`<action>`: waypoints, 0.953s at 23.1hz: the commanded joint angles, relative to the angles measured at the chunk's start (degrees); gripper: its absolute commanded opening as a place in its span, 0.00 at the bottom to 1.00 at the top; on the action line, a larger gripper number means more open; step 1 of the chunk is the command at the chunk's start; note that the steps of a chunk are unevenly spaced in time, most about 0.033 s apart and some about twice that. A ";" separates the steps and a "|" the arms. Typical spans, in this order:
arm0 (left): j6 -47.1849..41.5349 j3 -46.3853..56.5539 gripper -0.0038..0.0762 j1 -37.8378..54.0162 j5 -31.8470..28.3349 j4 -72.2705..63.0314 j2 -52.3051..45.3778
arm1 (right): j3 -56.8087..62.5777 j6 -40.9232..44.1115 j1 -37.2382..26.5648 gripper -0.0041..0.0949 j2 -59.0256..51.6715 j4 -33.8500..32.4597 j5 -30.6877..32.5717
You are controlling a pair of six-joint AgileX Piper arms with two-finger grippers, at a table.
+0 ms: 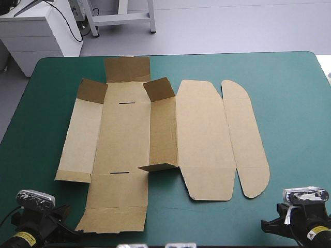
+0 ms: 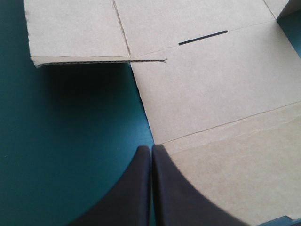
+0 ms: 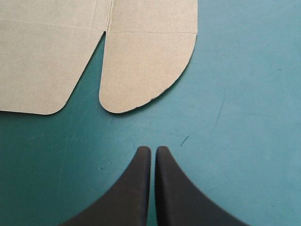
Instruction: Fold the box
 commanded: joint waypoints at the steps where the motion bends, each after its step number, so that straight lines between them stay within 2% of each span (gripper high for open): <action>1: 0.13 -1.32 0.04 -0.40 -3.20 -0.72 0.82 | -1.42 -0.41 0.08 0.06 0.55 0.24 -3.32; 16: 0.13 -1.97 0.04 -0.40 -3.20 -0.72 1.96 | -1.42 -0.41 0.08 0.06 0.55 0.24 -4.31; 20: 0.13 -10.81 0.04 -0.40 -3.59 -0.72 9.10 | -1.42 -0.41 0.08 0.06 0.55 0.24 -5.04; 22: -0.17 -18.28 0.04 -0.40 -3.59 -0.95 17.63 | -1.42 -0.41 0.08 0.06 0.55 0.24 -5.04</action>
